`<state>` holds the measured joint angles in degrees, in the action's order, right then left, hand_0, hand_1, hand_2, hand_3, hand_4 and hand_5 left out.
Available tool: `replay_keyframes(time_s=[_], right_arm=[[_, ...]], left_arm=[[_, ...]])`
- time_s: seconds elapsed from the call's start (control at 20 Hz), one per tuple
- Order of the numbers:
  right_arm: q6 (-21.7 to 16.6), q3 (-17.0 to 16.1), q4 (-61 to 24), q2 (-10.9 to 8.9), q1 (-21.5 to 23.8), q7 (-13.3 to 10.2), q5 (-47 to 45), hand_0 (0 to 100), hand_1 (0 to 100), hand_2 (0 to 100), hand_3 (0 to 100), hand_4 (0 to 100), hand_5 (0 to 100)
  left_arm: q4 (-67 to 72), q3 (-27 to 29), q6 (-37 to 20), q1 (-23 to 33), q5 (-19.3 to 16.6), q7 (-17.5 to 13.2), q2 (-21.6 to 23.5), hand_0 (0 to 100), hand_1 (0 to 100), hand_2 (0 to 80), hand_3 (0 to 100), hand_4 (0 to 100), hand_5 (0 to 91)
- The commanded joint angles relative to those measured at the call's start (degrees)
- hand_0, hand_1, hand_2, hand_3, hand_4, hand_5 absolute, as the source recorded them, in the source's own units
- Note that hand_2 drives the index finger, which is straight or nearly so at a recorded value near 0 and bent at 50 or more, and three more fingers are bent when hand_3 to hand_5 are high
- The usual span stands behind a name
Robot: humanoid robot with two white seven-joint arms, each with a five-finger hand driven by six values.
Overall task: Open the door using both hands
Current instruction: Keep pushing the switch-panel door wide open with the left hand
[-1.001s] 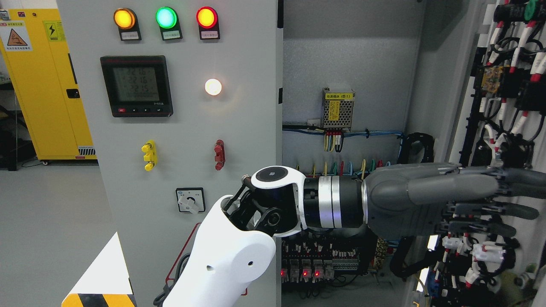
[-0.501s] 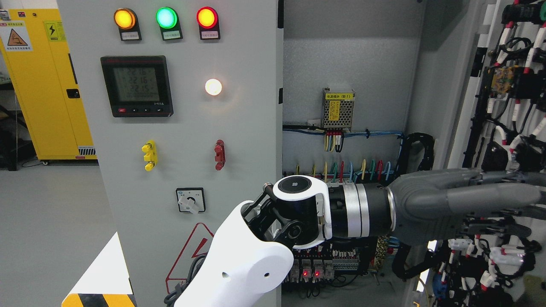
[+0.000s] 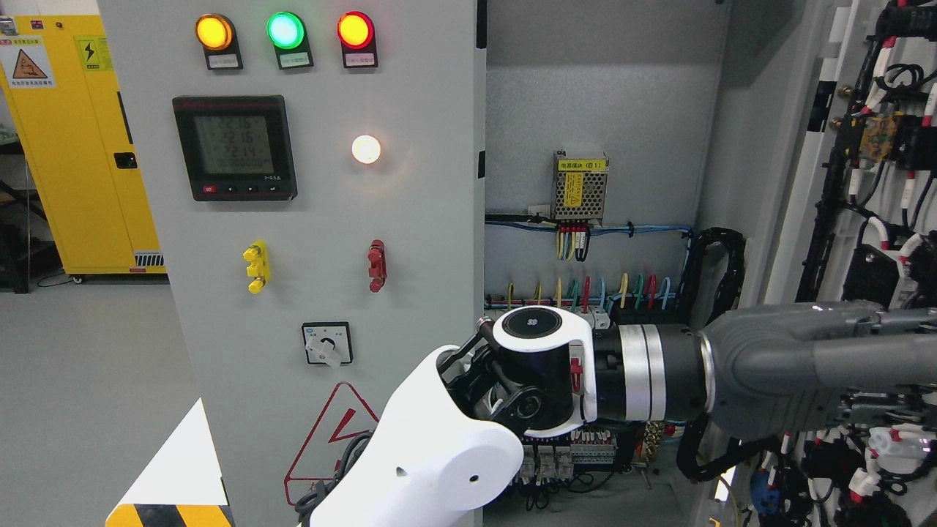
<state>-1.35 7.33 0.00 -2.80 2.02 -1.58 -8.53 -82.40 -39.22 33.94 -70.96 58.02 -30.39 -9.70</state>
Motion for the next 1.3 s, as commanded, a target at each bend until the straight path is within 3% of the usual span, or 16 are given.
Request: replay_keyframes(time_s=[0.0, 0.45, 0.75, 0.85, 0.95, 1.15, 1.25], right_arm=[[0.0, 0.1, -0.9, 0.25, 0.0, 0.0, 0.0, 0, 50, 4, 0, 0, 0], [0.0, 0.1, -0.8, 0.16, 0.1, 0.0, 0.0, 0, 50, 4, 0, 0, 0], [0.0, 0.1, -0.8, 0.16, 0.1, 0.0, 0.0, 0, 50, 4, 0, 0, 0], [0.0, 0.1, -0.8, 0.16, 0.2, 0.0, 0.0, 0, 50, 4, 0, 0, 0], [0.0, 0.1, -0.8, -0.01, 0.2, 0.0, 0.0, 0, 50, 4, 0, 0, 0], [0.0, 0.1, -0.9, -0.01, 0.2, 0.0, 0.0, 0, 50, 4, 0, 0, 0], [0.0, 0.0, -0.9, -0.01, 0.2, 0.0, 0.0, 0, 50, 4, 0, 0, 0]], left_arm=[[0.0, -3.4, -1.0, -0.4, 0.7, 0.0, -0.2, 12, 56, 0.0, 0, 0, 0.0], [0.5, -3.9, -1.5, -0.5, 0.0, 0.1, -0.1, 12, 56, 0.0, 0, 0, 0.0], [0.3, 6.6, -0.8, 0.0, -0.3, 0.0, -0.1, 12, 56, 0.0, 0, 0, 0.0], [0.3, 9.3, -0.5, 0.8, -2.5, -0.4, 0.8, 12, 56, 0.0, 0, 0, 0.0], [-0.4, 13.2, -0.5, 4.7, -5.5, -0.8, 2.7, 12, 56, 0.0, 0, 0, 0.0], [-7.8, 14.2, -0.1, 14.8, -6.3, -2.4, 10.9, 12, 56, 0.0, 0, 0, 0.0], [-12.5, 15.0, -0.1, 24.2, -11.0, -2.2, 13.9, 12, 56, 0.0, 0, 0, 0.0]])
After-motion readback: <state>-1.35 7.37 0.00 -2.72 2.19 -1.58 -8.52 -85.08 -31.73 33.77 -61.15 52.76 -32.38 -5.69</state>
